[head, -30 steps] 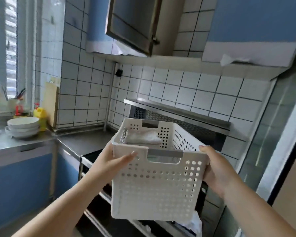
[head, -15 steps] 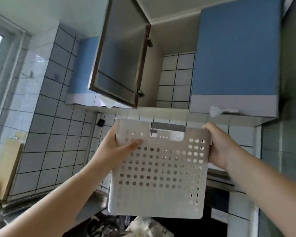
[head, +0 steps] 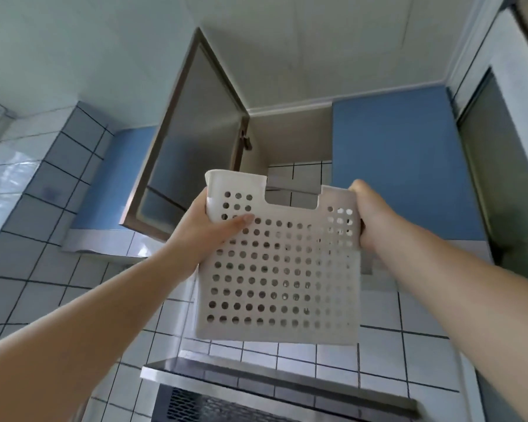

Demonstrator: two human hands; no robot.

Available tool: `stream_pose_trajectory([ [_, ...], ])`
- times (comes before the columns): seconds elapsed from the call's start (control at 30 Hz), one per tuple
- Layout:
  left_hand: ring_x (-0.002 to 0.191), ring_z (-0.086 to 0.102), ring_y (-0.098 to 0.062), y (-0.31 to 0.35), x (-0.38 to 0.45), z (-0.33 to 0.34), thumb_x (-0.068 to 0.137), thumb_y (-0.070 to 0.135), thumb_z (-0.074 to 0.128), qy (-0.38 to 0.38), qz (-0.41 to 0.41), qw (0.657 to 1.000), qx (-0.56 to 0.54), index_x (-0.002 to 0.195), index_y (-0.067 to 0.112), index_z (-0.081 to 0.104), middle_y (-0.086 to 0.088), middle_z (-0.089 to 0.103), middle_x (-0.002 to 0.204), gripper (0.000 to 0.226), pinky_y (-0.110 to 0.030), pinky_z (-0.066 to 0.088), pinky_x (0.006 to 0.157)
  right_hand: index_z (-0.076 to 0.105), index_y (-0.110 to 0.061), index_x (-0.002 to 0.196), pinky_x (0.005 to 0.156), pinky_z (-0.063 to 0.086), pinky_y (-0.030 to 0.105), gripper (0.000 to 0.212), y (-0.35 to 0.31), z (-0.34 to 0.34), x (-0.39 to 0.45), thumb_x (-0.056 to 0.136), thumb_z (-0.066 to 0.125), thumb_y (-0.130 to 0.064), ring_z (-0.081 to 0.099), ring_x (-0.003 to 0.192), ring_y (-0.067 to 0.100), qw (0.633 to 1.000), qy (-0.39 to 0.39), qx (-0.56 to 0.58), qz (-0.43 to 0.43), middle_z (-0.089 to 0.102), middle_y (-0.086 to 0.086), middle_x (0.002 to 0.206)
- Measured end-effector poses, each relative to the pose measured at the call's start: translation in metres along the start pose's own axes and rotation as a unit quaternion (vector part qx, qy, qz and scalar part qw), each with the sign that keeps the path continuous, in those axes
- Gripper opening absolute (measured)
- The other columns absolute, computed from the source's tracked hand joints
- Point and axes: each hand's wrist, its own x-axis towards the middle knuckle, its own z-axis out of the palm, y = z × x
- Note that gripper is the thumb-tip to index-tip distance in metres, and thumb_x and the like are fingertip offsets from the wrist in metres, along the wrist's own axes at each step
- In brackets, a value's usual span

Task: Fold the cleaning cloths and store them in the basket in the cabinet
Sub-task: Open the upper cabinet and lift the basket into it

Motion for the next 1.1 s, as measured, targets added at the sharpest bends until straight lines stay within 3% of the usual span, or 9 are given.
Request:
stream_pose_trajectory([
  [0.23,0.081,0.073,-0.018,0.008,0.065,-0.003,0.073,0.032,0.078,-0.022,0.03,0.999,0.016,0.112,0.02,0.058,0.001,0.074,0.093,0.045,-0.041,0.059,0.073,0.04,-0.019,0.064,0.053,0.046,0.024,0.025,-0.034,0.015,0.052,0.082,0.039,-0.037,0.048,0.048,0.018,0.999,0.021,0.014,-0.04,0.048,-0.003,0.061],
  [0.53,0.079,0.073,-0.017,0.006,0.133,-0.001,0.076,0.033,0.076,-0.025,0.058,0.997,0.035,0.106,0.019,0.063,0.002,0.075,0.09,0.036,-0.034,0.058,0.068,0.038,-0.019,0.065,0.054,0.042,0.023,0.028,-0.056,0.03,0.12,0.084,0.04,-0.04,0.043,0.049,0.015,0.995,0.016,0.027,-0.092,0.044,-0.005,0.059],
  [0.77,0.075,0.073,-0.015,-0.04,0.17,0.005,0.081,0.031,0.071,-0.03,0.074,0.996,0.046,0.098,0.019,0.064,0.003,0.075,0.085,0.022,-0.026,0.057,0.055,0.039,-0.021,0.073,0.068,0.045,0.03,0.024,-0.03,0.039,0.176,0.078,0.044,-0.044,0.046,0.058,0.017,0.995,-0.009,0.039,-0.096,0.047,-0.004,0.065],
  [0.87,0.077,0.073,-0.016,-0.06,0.184,0.01,0.08,0.032,0.072,-0.03,0.078,0.995,0.046,0.1,0.02,0.063,0.002,0.075,0.087,0.025,-0.029,0.057,0.059,0.04,-0.021,0.072,0.073,0.046,0.032,0.023,-0.016,0.04,0.196,0.076,0.043,-0.044,0.048,0.061,0.017,0.994,-0.007,0.037,-0.1,0.049,-0.004,0.065],
  [1.0,0.074,0.073,-0.014,-0.074,0.197,0.021,0.077,0.035,0.074,-0.02,0.082,0.996,0.036,0.102,0.02,0.062,0.004,0.075,0.084,0.031,-0.026,0.056,0.054,0.04,-0.022,0.068,0.068,0.044,0.029,0.032,-0.006,0.035,0.221,0.082,0.042,-0.05,0.046,0.055,0.015,0.992,0.011,0.038,-0.123,0.047,-0.004,0.063],
  [1.1,0.07,0.072,-0.013,-0.07,0.208,0.028,0.077,0.037,0.075,-0.014,0.08,0.996,0.04,0.097,0.021,0.064,0.005,0.075,0.081,0.028,-0.023,0.055,0.049,0.05,-0.02,0.076,0.067,0.047,0.029,0.042,-0.006,0.031,0.235,0.086,0.042,-0.061,0.054,0.062,0.017,0.99,0.009,0.052,-0.131,0.057,-0.002,0.07],
])
